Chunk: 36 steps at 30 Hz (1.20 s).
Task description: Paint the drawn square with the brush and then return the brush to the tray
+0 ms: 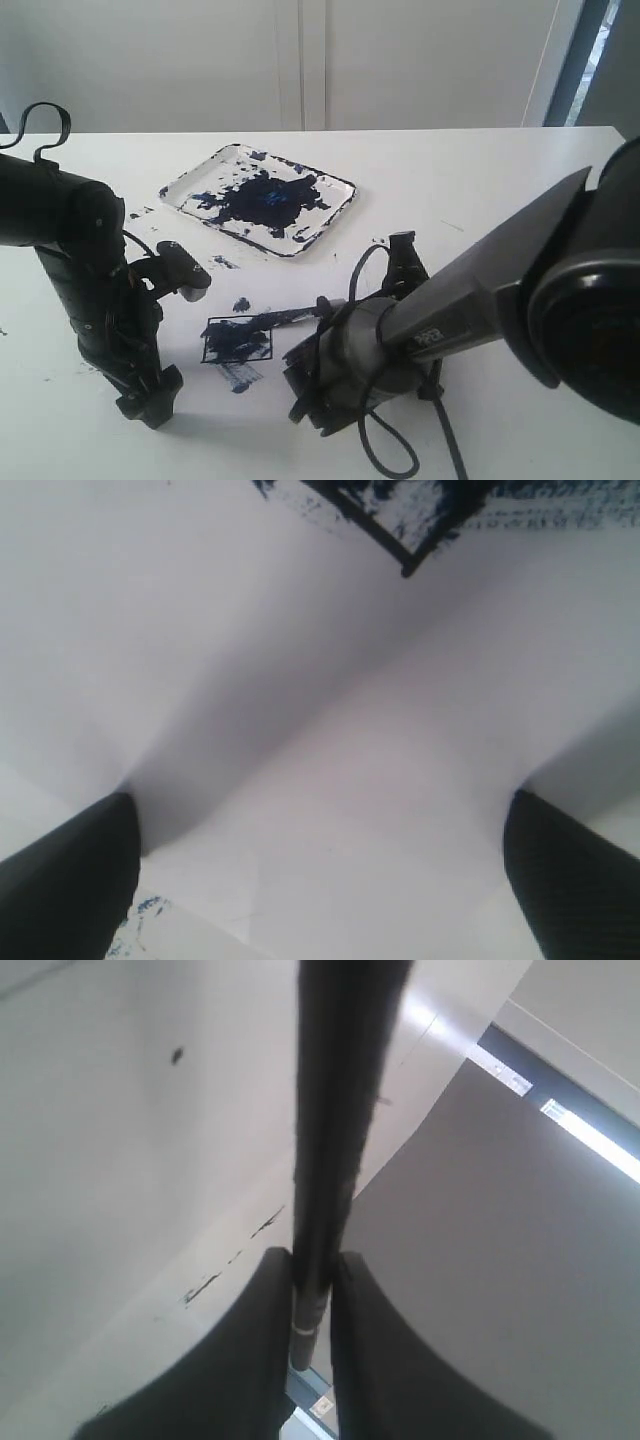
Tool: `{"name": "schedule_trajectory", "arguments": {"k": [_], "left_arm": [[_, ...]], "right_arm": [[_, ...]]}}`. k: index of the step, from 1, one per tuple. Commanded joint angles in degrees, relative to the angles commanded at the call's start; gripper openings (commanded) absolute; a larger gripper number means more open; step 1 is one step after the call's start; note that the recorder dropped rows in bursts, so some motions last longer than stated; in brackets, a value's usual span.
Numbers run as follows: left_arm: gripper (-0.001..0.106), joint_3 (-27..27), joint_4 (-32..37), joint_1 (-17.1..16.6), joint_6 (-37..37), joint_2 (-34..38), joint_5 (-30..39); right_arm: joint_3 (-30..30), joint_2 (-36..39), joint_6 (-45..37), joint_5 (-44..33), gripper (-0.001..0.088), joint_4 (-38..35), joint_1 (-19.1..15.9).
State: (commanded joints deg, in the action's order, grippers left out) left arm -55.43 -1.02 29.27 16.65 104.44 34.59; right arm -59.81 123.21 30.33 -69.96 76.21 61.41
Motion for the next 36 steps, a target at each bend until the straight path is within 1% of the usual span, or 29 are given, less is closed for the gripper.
{"name": "schedule_trajectory", "arguments": {"k": [3, 6, 9, 12, 18, 21, 25, 36], "left_arm": [[0.098, 0.00, 0.00, 0.00, 0.00, 0.00, -0.09], [0.098, 0.00, 0.00, 0.00, 0.00, 0.00, -0.09], [0.098, 0.00, 0.00, 0.00, 0.00, 0.00, -0.09], [0.098, 0.00, 0.00, 0.00, 0.00, 0.00, -0.09], [0.098, 0.00, -0.13, 0.00, 0.00, 0.00, -0.10], [0.098, 0.00, -0.13, 0.00, 0.00, 0.00, -0.10], [0.098, 0.00, -0.13, 0.00, 0.00, 0.00, -0.10], [0.098, 0.00, -0.24, 0.00, 0.00, 0.00, -0.07]], "right_arm": [[0.12, -2.66, 0.77, 0.00, 0.0000, 0.64, 1.86], [1.92, -4.33, 0.57, 0.00, 0.0000, 3.82, 3.73], [4.53, -4.69, -1.32, 0.00, 0.0000, 6.52, 5.44], [6.67, -4.69, -3.51, 0.00, 0.0000, 7.38, 6.12], [7.29, -4.73, -3.62, 0.00, 0.0000, 6.18, 6.39], [7.29, -4.73, -3.62, 0.00, 0.0000, 6.43, 7.06], [7.29, -4.73, -3.62, 0.00, 0.0000, 6.66, 7.06], [7.29, -4.73, -3.62, 0.00, 0.0000, 5.85, 3.88]]}}
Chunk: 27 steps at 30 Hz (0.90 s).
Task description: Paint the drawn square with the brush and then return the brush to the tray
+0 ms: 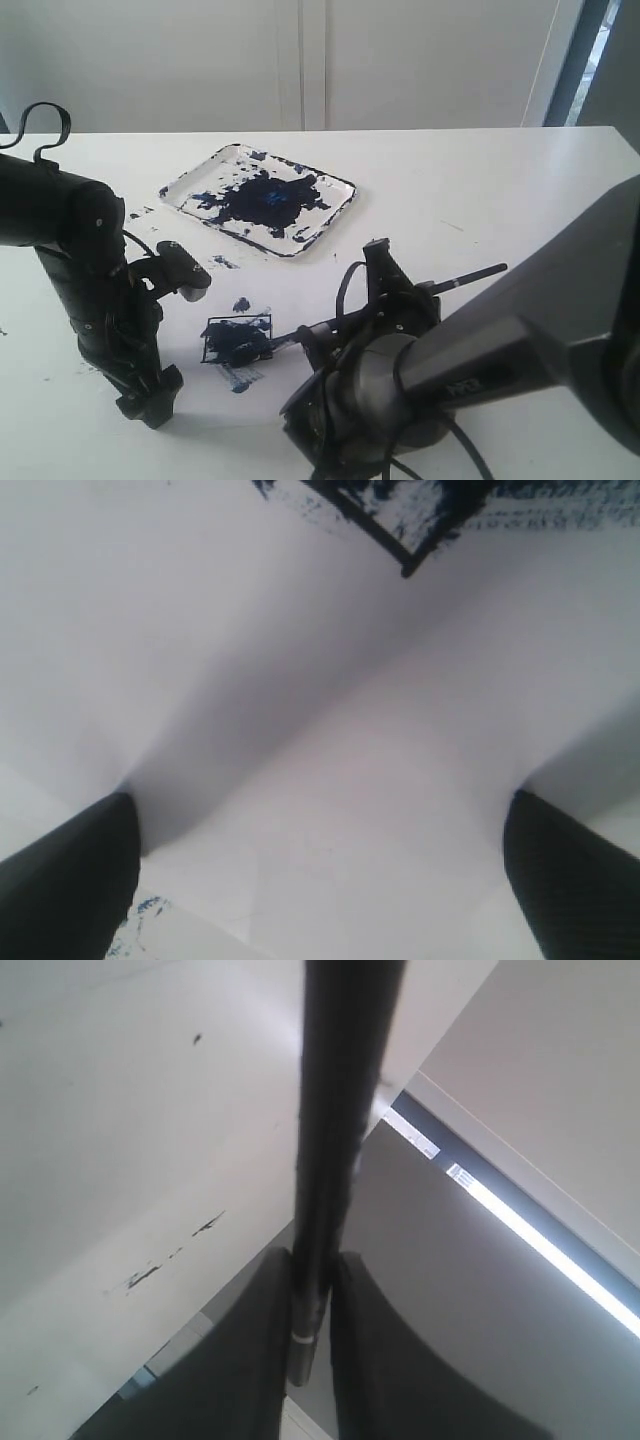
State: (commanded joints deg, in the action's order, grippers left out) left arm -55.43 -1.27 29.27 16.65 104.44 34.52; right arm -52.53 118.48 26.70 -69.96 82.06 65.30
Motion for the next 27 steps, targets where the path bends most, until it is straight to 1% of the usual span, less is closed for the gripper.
{"name": "schedule_trajectory", "arguments": {"k": [4, 8, 14, 16, 23, 27], "left_arm": [[0.098, 0.00, 0.00, 0.00, 0.00, 0.00, 0.00], [0.098, 0.00, 0.00, 0.00, 0.00, 0.00, 0.00], [0.098, 0.00, 0.00, 0.00, 0.00, 0.00, 0.00], [0.098, 0.00, 0.00, 0.00, 0.00, 0.00, 0.00], [0.098, 0.00, 0.00, 0.00, 0.00, 0.00, 0.00], [0.098, 0.00, 0.01, 0.00, 0.00, 0.00, 0.11]], "right_arm": [[0.00, 0.00, 0.00, 0.00, 0.0000, 0.00, -1.23], [0.00, 0.00, 0.21, 0.00, 0.0000, -0.36, -1.03], [0.00, 0.00, 0.21, 0.00, 0.0000, -3.75, -1.03], [0.00, 0.00, 0.21, 0.00, 0.0000, -4.15, -0.81], [0.00, 0.00, 0.33, 0.00, 0.0000, -4.39, 2.12], [0.00, 0.00, 0.33, 0.00, 0.0000, -4.39, 2.24]]}}
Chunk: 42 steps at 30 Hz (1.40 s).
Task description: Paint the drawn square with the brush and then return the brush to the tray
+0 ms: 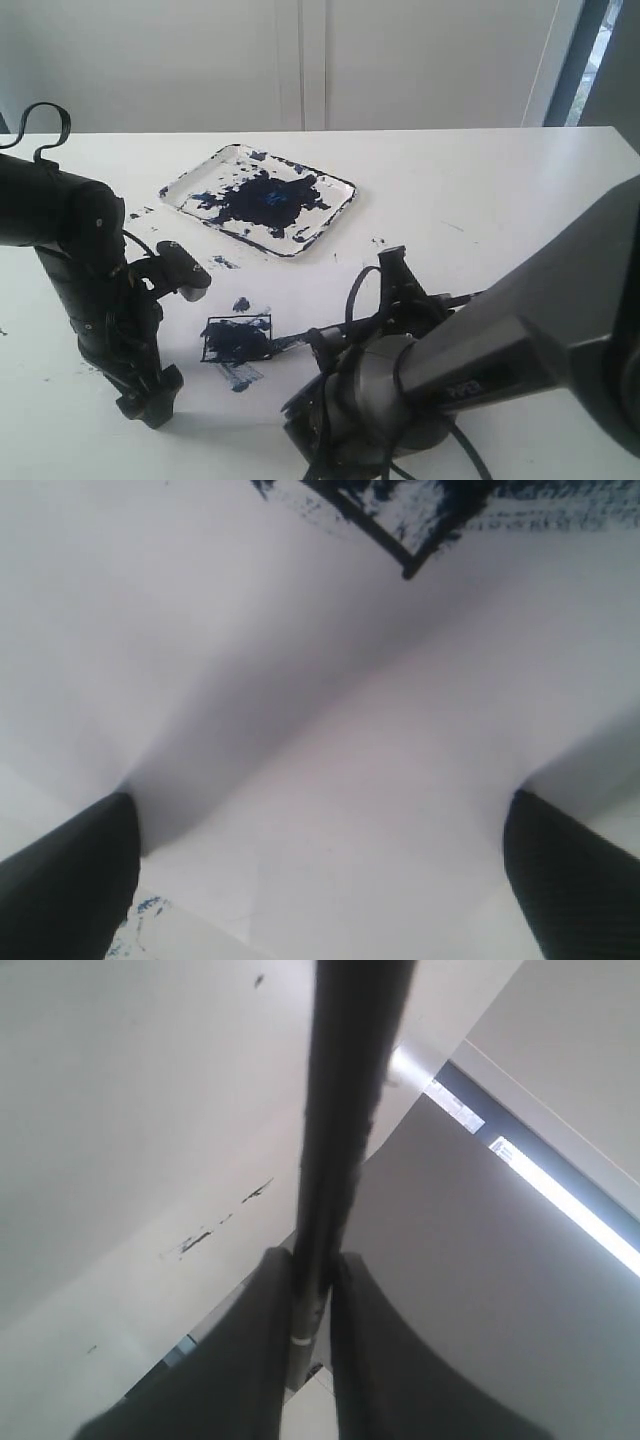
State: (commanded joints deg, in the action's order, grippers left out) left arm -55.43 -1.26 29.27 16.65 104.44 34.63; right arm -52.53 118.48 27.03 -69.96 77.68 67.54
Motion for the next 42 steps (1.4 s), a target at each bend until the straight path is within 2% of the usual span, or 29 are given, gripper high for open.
{"name": "schedule_trajectory", "arguments": {"k": [20, 31, 39, 42], "left_arm": [[0.098, 0.00, 0.00, 0.00, 0.00, 0.00, 0.00], [0.098, 0.00, 0.00, 0.00, 0.00, 0.00, -0.17], [0.098, 0.00, 0.00, 0.00, 0.00, 0.00, -0.01], [0.098, 0.00, 0.00, 0.00, 0.00, 0.00, -0.28]], "right_arm": [[0.00, 1.59, 1.70, 0.00, 0.0000, -1.48, -0.02], [0.00, 1.59, 1.78, 0.00, 0.0000, -0.21, 2.65], [0.00, 1.23, 4.81, 0.00, 0.0000, 0.31, -0.95], [0.00, -0.83, 5.24, 0.00, 0.0000, 1.51, -1.28]]}}
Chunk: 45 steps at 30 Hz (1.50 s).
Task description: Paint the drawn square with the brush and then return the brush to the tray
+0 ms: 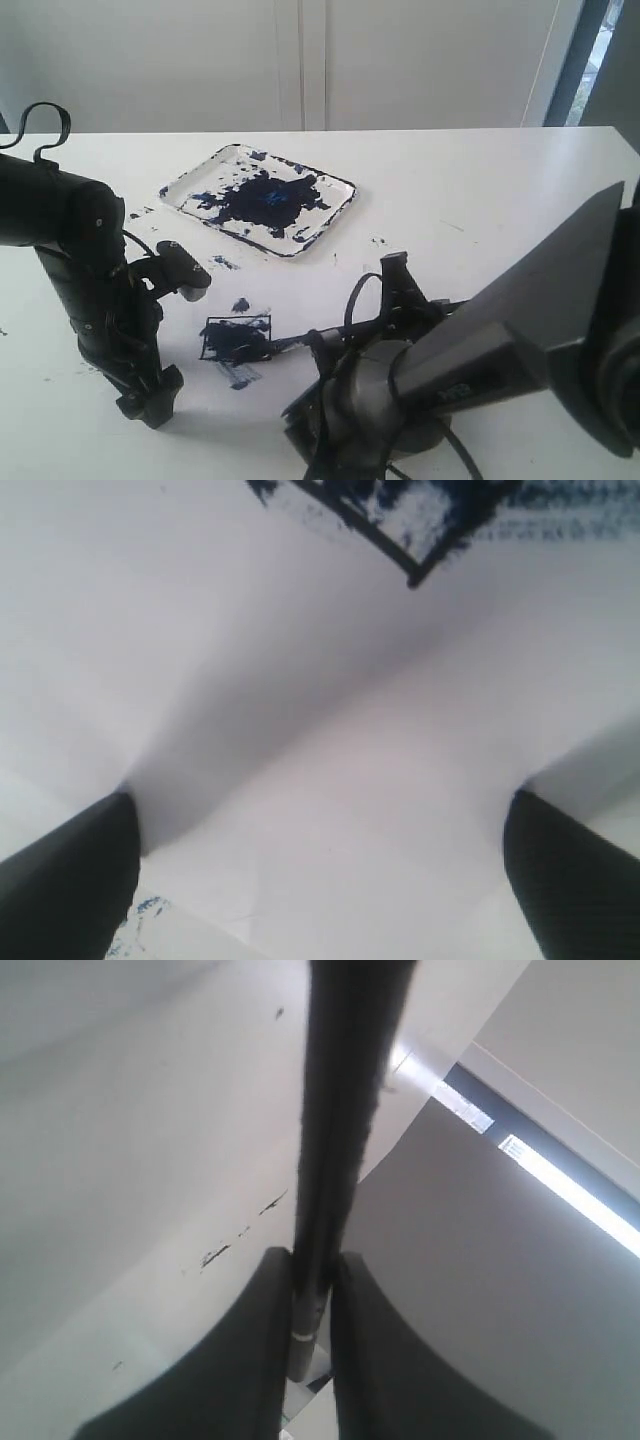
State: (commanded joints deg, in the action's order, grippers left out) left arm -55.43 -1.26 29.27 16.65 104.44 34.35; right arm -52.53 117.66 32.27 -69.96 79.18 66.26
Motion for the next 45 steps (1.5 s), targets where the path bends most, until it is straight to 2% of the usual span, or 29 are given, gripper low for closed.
{"name": "schedule_trajectory", "arguments": {"k": [8, 15, 19, 30, 45], "left_arm": [[0.098, 0.00, 0.00, 0.00, -0.10, 0.00, 0.25], [0.098, 0.00, 0.00, 0.00, -0.10, 0.00, -0.02], [0.098, 0.00, 0.00, 0.00, -0.10, 0.00, -0.02], [0.098, 0.00, -0.22, 0.00, -0.10, 0.00, -0.03], [0.098, 0.00, -0.22, 0.00, -0.21, 0.00, -0.03]], "right_arm": [[-2.41, -5.68, -1.55, 0.00, 0.0000, 1.37, 0.00], [-2.77, -0.47, -3.76, 0.00, 0.0000, 0.43, 0.00], [-2.80, 2.27, -3.86, 0.00, 0.0000, 2.47, 1.66], [-7.51, 3.04, -3.86, 0.00, 0.0000, 3.31, 2.61], [-7.38, 7.85, -6.68, 0.00, 0.0000, 0.65, 2.61]]}}
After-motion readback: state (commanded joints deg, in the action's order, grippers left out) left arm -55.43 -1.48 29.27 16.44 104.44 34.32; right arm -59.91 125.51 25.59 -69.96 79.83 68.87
